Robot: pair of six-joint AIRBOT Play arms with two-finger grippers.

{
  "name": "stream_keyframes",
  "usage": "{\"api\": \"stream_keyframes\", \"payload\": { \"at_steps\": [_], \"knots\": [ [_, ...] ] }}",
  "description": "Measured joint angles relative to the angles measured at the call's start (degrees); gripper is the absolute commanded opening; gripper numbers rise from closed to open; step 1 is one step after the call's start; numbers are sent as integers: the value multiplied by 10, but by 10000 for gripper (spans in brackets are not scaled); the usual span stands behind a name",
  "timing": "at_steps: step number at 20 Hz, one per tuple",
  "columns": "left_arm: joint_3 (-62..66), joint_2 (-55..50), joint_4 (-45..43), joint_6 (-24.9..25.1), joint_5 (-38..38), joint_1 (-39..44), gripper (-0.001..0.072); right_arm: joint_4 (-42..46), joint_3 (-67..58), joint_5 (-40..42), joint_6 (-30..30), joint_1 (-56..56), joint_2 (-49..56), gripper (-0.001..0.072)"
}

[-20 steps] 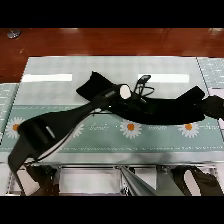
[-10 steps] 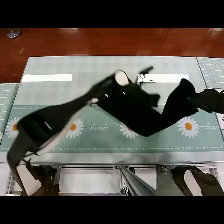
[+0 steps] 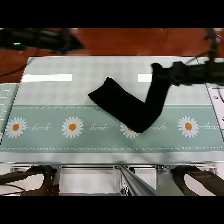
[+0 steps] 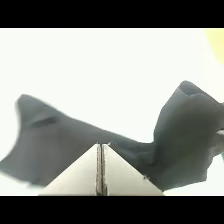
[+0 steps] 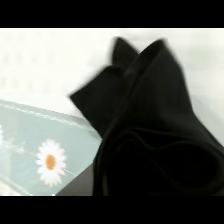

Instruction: Fold the shirts.

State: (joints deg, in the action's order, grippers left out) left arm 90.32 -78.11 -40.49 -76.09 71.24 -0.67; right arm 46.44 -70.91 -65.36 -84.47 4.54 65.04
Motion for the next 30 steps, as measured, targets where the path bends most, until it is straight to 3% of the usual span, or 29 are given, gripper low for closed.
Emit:
{"api": "stream_keyframes", "payload": {
  "at_steps": [3,7,9,13,16,19,21,25,27,30],
  "knots": [
    [-157,140,-17,23,7,-90,29,2,-110,24,-12,88,140,24],
    [-400,313,-20,35,-20,-123,30,4,-254,40,-40,159,320,37],
    [-505,372,-5,37,-55,-113,29,-3,-310,45,-57,176,392,627],
    [-634,409,28,38,-135,-81,30,-75,-389,-17,-67,165,462,629],
    [-667,410,42,39,-163,-69,30,-88,-421,-121,-66,99,430,629],
    [-680,410,50,39,-174,-64,30,33,-412,-203,-56,19,322,629],
    [-683,410,53,39,-179,-63,30,139,-337,-205,-60,-27,213,628],
    [-686,410,55,39,-182,-61,30,247,11,-53,-131,-91,-37,623],
    [-687,410,56,40,-183,-61,31,197,210,53,-175,-99,-124,620],
    [-687,410,56,41,-183,-61,31,16,412,172,-143,-71,-154,620]
  ]
}}
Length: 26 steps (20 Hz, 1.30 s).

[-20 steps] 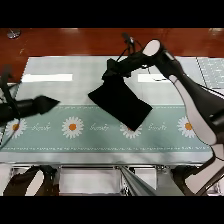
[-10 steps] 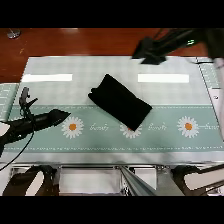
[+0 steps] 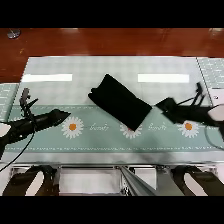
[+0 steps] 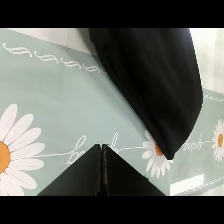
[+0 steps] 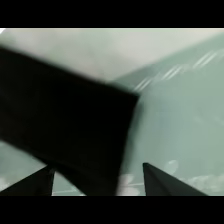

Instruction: Fold the shirts.

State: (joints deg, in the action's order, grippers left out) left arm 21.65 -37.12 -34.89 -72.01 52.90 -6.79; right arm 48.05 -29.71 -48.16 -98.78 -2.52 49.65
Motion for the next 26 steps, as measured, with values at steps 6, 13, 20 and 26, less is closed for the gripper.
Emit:
{"api": "stream_keyframes", "payload": {
  "at_steps": [6,13,20,26],
  "knots": [
    [0,0,0,0,2,0,30,-166,28,67,102,76,162,596],
    [0,0,0,0,2,0,31,-187,-169,15,166,136,334,23],
    [0,0,0,0,2,0,31,-35,-542,-122,117,143,363,23],
    [0,0,0,0,2,0,31,113,-794,-287,46,64,365,24]
  ]
}}
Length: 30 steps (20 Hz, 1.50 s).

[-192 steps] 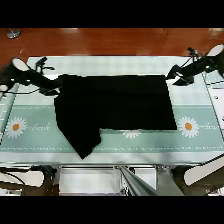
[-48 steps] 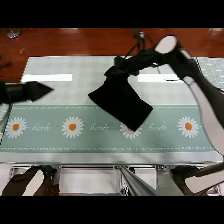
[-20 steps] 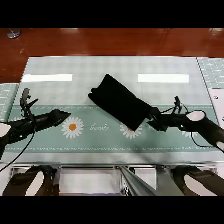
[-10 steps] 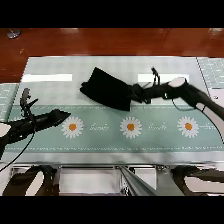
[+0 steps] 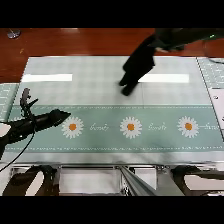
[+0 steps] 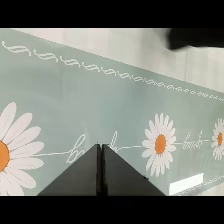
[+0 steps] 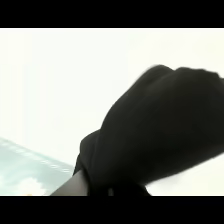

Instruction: Fold the shirts.

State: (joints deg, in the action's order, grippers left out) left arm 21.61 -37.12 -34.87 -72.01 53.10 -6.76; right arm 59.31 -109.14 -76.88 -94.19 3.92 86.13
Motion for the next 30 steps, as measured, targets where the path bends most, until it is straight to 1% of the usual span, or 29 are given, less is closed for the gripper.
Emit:
{"api": "stream_keyframes", "payload": {
  "at_steps": [2,5,7,9,11,14,18,19,21,22,24,25,26,27,29,30],
  "knots": [
    [0,0,0,0,0,0,31,23,-38,-63,-11,-52,-7,24],
    [0,0,0,0,0,0,31,47,-64,-154,-23,-147,-26,24],
    [0,0,0,0,0,0,31,73,-66,-210,-30,-211,-46,24],
    [0,0,0,0,0,0,31,98,-44,-245,-40,-271,-78,24],
    [0,0,0,0,0,0,31,122,8,-264,-45,-326,-120,24],
    [0,0,0,0,0,0,31,171,126,-280,-46,-404,-197,24],
    [0,0,0,0,0,0,31,276,317,-274,-49,-514,-322,25],
    [0,0,0,0,0,0,31,297,364,-259,-52,-542,-354,96],
    [0,0,0,0,0,0,31,338,454,-231,-66,-601,-415,594],
    [0,0,0,0,0,0,31,355,491,-219,-77,-626,-438,629],
    [1,0,0,0,0,0,31,365,541,-193,-94,-664,-469,627],
    [5,0,0,0,-2,0,30,353,549,-177,-99,-674,-475,611],
    [13,0,1,1,-3,0,30,332,547,-155,-104,-682,-477,513],
    [27,0,1,3,-6,0,30,301,535,-133,-106,-686,-472,384],
    [75,-7,-3,5,-15,-1,30,207,487,-79,-108,-675,-442,25],
    [112,-18,-9,7,-17,-1,30,148,453,-48,-100,-654,-417,24]
  ]
}}
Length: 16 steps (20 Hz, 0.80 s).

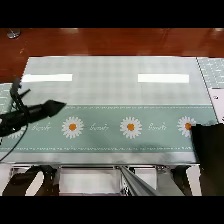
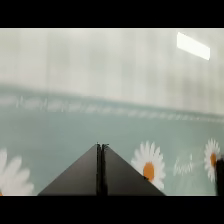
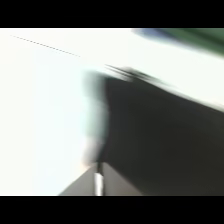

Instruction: Fold the shirts.

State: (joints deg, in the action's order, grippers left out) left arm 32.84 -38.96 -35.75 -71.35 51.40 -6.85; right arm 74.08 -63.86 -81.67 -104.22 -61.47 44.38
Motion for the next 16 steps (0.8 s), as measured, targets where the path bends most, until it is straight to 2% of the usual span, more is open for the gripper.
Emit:
{"api": "stream_keyframes", "payload": {
  "at_steps": [3,5,7,10,13,16],
  "knots": [
    [151,-64,-9,1,16,5,29,-148,-116,73,61,136,86,24],
    [263,-119,-17,2,41,22,28,-179,-176,107,110,286,141,24],
    [346,-164,-75,-8,64,60,29,-124,-193,135,144,433,188,24],
    [370,-203,-249,-87,90,127,30,18,-172,150,120,607,265,24],
    [318,-219,-367,-154,98,155,31,100,-128,148,81,686,327,24],
    [283,-224,-416,-180,100,165,31,143,-102,150,59,716,362,24]
  ]
}}
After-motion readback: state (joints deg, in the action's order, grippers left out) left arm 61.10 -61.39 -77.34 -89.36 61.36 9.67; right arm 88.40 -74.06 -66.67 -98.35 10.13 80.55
